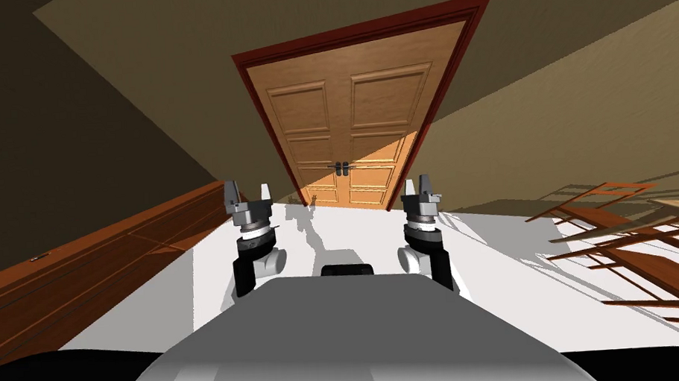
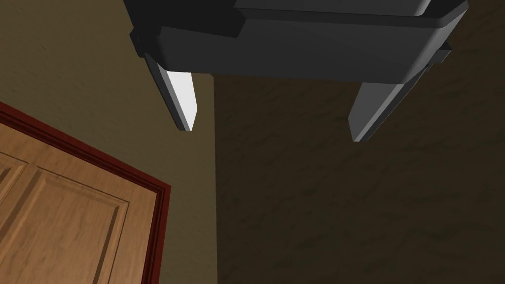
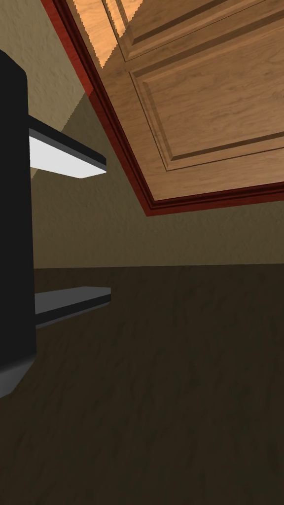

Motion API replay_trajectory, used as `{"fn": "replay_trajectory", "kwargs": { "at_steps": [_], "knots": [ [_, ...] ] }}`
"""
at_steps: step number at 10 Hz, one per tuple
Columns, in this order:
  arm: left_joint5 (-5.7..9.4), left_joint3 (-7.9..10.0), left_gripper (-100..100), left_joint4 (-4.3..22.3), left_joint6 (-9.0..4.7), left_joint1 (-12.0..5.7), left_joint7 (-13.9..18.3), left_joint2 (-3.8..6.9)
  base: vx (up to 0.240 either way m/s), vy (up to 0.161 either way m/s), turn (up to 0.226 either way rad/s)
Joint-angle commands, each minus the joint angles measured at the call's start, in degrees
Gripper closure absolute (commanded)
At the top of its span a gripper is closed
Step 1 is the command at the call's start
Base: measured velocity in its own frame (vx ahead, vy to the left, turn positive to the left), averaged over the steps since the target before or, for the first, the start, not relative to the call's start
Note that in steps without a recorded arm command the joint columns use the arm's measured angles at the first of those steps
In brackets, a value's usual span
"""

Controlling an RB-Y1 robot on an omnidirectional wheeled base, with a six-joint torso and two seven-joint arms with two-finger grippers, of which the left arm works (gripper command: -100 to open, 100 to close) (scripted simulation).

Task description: Pull the door open

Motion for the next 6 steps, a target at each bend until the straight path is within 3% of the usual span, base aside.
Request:
{"fn": "replay_trajectory", "kwargs": {
  "at_steps": [1,6],
  "knots": [
    [0.27,0.51,-100,2.3,0.93,-1.24,0.4,0.80,0.163,-0.033,-0.104],
    [0.53,0.90,-100,7.1,1.86,-2.88,1.0,2.11,0.108,-0.017,-0.055]
  ]
}}
